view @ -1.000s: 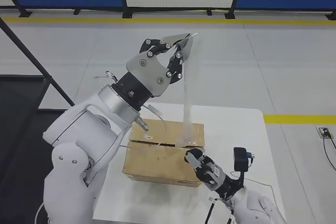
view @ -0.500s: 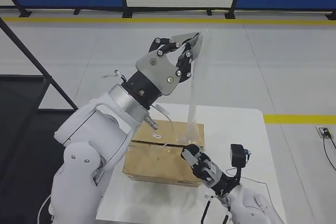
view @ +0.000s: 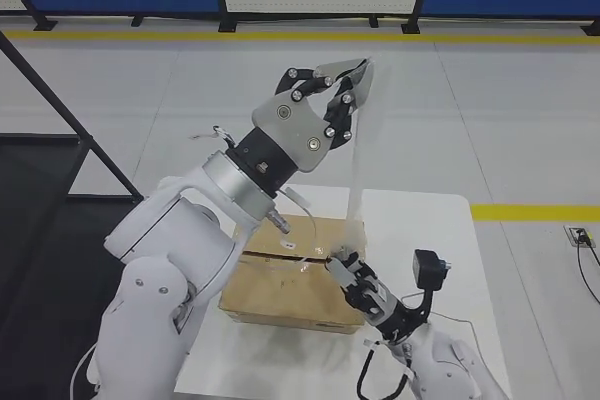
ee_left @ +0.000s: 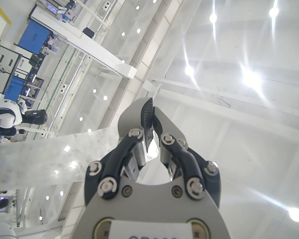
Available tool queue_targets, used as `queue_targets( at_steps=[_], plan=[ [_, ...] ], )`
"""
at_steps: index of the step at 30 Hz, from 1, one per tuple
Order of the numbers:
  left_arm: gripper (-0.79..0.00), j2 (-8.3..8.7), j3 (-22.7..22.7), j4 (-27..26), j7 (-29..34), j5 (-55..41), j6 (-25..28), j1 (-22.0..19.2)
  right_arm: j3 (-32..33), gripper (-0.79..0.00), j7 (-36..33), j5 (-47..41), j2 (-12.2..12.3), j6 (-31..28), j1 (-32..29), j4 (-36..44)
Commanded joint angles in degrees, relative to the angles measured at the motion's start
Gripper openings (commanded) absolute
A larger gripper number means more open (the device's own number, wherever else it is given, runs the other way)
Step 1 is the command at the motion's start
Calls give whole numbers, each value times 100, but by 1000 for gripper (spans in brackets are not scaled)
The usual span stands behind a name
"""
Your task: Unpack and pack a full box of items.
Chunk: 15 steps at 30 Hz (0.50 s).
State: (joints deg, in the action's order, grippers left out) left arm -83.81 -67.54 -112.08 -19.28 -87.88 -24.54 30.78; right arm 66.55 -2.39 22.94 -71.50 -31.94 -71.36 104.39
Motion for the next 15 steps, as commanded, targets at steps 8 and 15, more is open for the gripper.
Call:
queue_targets(
  at_steps=[8, 15],
  plan=[
    [-785, -8, -29, -10, 17, 124, 85, 42, 69, -785, 77, 56, -10, -196, -63, 5],
    [-785, -6, -173, -109, -2, 118, 159, 118, 218, -785, -163, 189, 11, -132, -97, 54]
  ],
)
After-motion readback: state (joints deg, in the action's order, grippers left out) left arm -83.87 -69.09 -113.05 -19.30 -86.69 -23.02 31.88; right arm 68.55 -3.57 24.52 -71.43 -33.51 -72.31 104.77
